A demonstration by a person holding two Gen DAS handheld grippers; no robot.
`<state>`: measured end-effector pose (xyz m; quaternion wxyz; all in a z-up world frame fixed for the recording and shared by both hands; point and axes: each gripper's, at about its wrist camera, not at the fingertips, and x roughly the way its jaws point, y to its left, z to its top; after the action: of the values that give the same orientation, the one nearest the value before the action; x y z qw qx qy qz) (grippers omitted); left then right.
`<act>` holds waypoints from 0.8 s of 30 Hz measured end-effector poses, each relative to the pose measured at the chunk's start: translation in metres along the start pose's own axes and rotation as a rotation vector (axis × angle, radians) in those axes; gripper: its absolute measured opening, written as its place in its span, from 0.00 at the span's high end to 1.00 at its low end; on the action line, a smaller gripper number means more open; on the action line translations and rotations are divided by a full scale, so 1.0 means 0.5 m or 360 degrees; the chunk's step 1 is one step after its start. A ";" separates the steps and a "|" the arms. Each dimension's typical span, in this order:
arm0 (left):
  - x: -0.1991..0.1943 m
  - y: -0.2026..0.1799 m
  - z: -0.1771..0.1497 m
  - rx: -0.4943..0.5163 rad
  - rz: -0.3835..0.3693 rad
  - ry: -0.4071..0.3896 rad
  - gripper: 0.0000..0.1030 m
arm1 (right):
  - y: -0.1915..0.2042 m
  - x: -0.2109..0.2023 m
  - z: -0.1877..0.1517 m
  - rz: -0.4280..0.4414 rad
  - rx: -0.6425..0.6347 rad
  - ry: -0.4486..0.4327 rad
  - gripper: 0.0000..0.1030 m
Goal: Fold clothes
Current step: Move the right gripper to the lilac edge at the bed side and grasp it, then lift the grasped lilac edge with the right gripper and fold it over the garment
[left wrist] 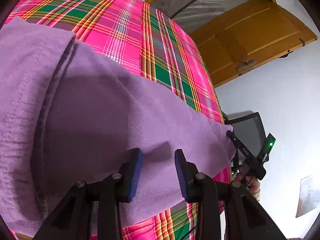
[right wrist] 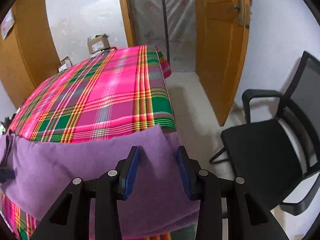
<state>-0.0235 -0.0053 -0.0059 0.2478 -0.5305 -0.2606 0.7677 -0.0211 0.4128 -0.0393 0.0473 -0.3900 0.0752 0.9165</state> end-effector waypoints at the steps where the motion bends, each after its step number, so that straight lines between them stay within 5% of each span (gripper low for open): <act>1: 0.000 0.001 0.000 -0.0001 -0.0004 -0.0001 0.67 | -0.005 0.006 0.004 0.0032 0.0009 0.0016 0.60; 13: -0.001 0.014 -0.006 -0.0032 -0.0043 -0.0022 0.67 | -0.004 0.025 0.027 0.0092 -0.0060 0.0010 0.59; 19: 0.011 0.010 -0.005 -0.0037 -0.0047 -0.0027 0.67 | 0.016 0.014 0.025 0.0012 -0.0157 -0.0020 0.91; 24: 0.012 0.008 -0.005 -0.0036 -0.0043 -0.0025 0.67 | 0.007 -0.009 0.025 0.0038 -0.0153 -0.0097 0.95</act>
<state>-0.0236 -0.0038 -0.0134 0.2501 -0.5236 -0.2782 0.7655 -0.0270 0.4116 -0.0271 0.0200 -0.3627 0.0344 0.9310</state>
